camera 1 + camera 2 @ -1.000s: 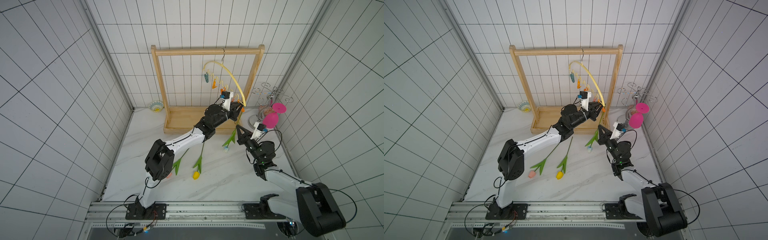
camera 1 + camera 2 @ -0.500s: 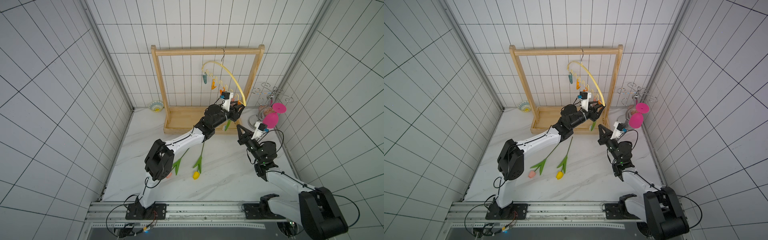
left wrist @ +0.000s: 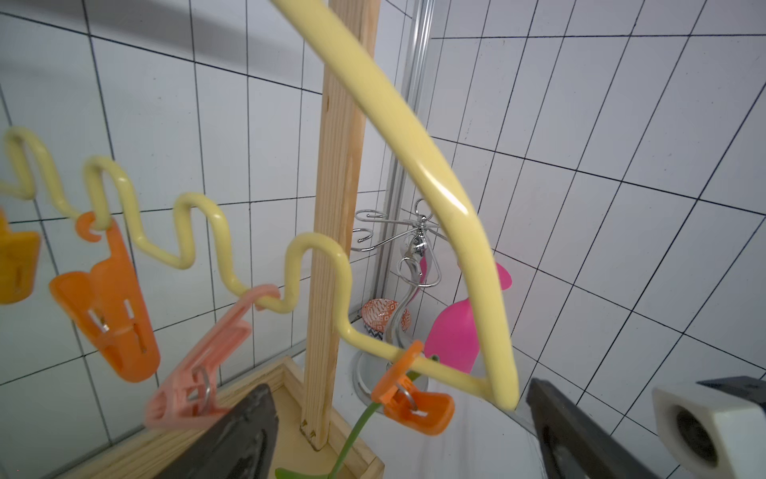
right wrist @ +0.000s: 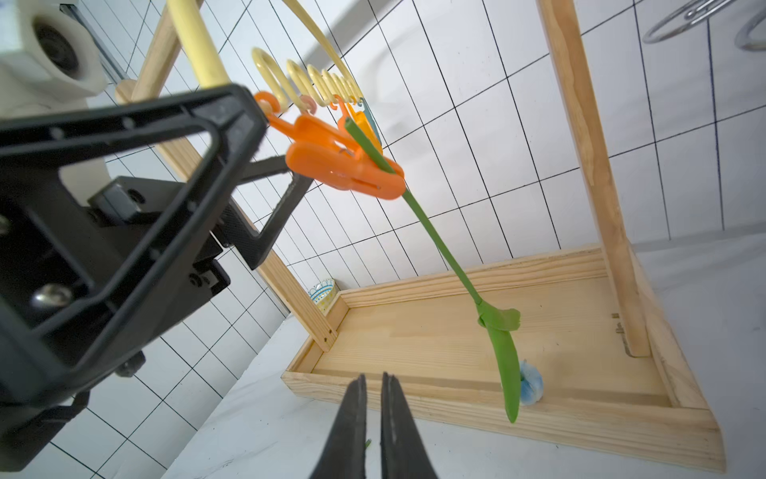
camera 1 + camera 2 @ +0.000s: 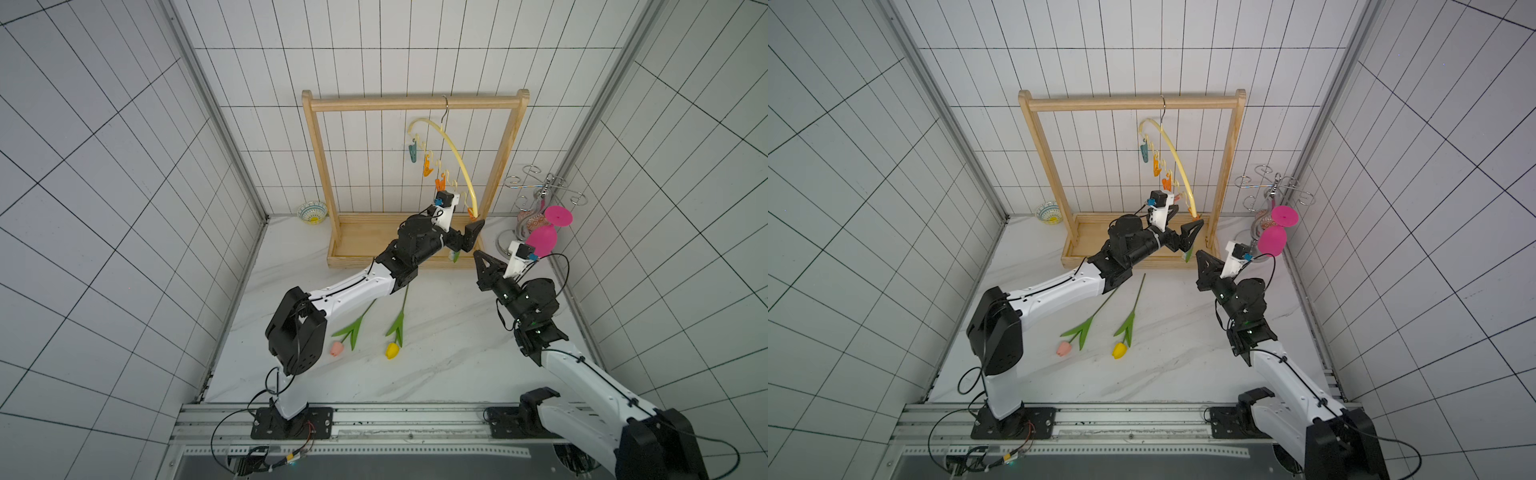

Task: Dry the flowers on a clothes hanger
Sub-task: Clamp the flower onto the hanger, then pick up the flower at the center of the board.

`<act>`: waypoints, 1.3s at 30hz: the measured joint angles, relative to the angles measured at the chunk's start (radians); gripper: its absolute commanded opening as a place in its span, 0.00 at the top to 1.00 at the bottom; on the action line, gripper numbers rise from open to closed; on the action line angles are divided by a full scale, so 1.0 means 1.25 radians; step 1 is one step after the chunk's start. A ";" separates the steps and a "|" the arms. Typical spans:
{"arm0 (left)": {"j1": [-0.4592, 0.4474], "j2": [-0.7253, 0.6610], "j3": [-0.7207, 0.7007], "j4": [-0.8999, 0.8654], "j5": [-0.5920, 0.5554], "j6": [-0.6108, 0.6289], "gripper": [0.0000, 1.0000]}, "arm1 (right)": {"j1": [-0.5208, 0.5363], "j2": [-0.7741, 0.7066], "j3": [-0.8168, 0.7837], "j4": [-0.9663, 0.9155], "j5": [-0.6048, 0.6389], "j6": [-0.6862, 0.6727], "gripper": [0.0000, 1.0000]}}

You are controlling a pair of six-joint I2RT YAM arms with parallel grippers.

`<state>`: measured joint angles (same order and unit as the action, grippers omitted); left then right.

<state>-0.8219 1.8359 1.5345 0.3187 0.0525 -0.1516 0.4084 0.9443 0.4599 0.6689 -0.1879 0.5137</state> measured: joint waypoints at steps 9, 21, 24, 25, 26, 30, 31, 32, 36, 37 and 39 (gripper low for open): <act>0.004 -0.218 -0.169 -0.117 -0.087 0.023 0.01 | 0.049 -0.078 0.040 -0.183 0.049 -0.017 0.80; 0.074 -0.423 -0.320 -0.224 -0.105 -0.119 0.01 | 0.247 -0.003 0.164 -0.400 0.131 -0.077 0.69; 0.138 -0.447 -0.367 -0.264 -0.165 -0.237 0.01 | 0.319 0.056 0.198 -0.480 0.225 -0.050 0.66; 0.166 -0.447 -0.400 -0.273 -0.183 -0.284 0.01 | 0.346 0.082 0.210 -0.505 0.261 -0.037 0.65; 0.185 -0.444 -0.431 -0.274 -0.193 -0.319 0.01 | 0.371 0.108 0.222 -0.528 0.300 -0.021 0.63; 0.248 -0.380 -0.603 -0.273 -0.248 -0.438 0.01 | 0.460 0.246 0.273 -0.598 0.427 0.061 0.54; 0.255 -0.363 -0.638 -0.276 -0.260 -0.455 0.01 | 0.472 0.286 0.288 -0.612 0.448 0.085 0.54; 0.258 -0.355 -0.660 -0.279 -0.269 -0.469 0.01 | 0.479 0.318 0.302 -0.622 0.460 0.103 0.54; 0.269 -0.354 -0.693 -0.280 -0.309 -0.504 0.01 | 0.482 0.482 0.398 -0.674 0.495 0.178 0.54; 0.270 -0.359 -0.695 -0.270 -0.323 -0.512 0.01 | 0.481 0.519 0.423 -0.683 0.495 0.192 0.55; 0.271 -0.374 -0.702 -0.255 -0.350 -0.529 0.01 | 0.481 0.582 0.467 -0.694 0.488 0.217 0.56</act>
<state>-0.4835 1.3685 0.6567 0.0002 -0.3847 -0.8124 1.0096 1.6718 1.0431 -0.1982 0.4225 0.7845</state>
